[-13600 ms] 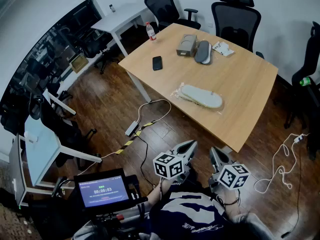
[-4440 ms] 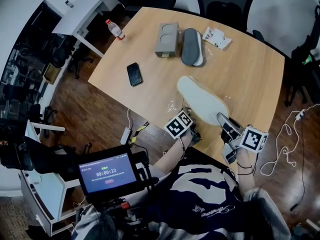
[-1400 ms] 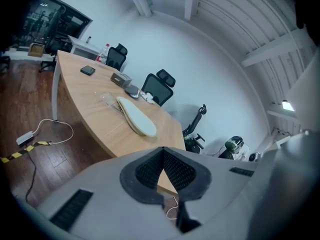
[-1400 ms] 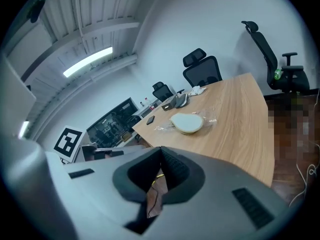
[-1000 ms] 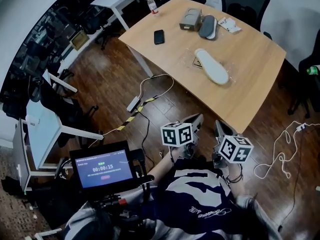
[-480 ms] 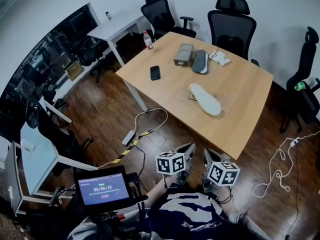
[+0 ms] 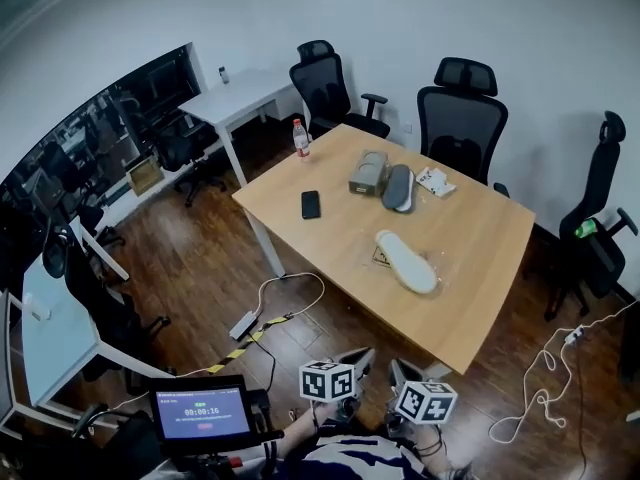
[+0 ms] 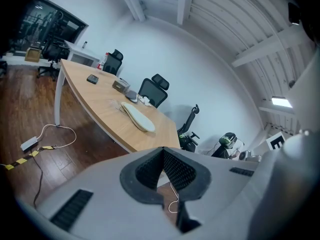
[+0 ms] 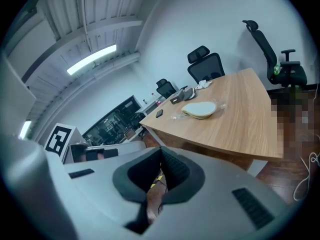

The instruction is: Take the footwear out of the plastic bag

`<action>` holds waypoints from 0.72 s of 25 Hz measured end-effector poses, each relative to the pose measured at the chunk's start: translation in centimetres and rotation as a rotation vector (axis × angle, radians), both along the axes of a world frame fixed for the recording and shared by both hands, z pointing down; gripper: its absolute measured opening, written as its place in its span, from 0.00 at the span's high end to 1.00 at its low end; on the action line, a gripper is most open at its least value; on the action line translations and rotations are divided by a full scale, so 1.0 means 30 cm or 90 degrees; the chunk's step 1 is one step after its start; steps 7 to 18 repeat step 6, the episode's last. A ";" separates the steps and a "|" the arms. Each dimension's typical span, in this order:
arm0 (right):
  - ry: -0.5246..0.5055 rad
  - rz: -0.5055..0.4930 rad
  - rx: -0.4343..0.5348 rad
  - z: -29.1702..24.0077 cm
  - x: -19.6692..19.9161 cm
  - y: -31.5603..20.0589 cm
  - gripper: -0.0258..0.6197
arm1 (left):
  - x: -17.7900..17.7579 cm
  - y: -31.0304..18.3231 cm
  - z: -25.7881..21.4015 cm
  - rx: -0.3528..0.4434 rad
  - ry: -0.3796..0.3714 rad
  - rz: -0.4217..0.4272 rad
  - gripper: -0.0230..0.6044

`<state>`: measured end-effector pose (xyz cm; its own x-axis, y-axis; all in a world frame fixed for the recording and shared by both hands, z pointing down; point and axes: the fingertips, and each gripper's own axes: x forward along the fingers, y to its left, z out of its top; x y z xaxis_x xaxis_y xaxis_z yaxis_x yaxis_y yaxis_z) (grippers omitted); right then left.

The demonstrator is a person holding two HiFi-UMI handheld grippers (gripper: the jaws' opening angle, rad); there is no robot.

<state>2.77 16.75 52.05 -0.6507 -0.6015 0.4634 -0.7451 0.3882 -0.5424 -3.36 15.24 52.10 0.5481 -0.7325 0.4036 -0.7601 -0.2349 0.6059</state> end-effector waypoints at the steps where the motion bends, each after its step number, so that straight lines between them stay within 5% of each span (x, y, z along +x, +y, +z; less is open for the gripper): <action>1: 0.002 0.000 -0.001 0.002 -0.006 0.005 0.98 | -0.004 0.003 0.000 -0.001 0.000 0.001 0.96; 18: 0.006 -0.002 -0.001 0.000 -0.036 0.014 0.98 | -0.020 0.013 -0.005 -0.005 0.001 0.010 0.96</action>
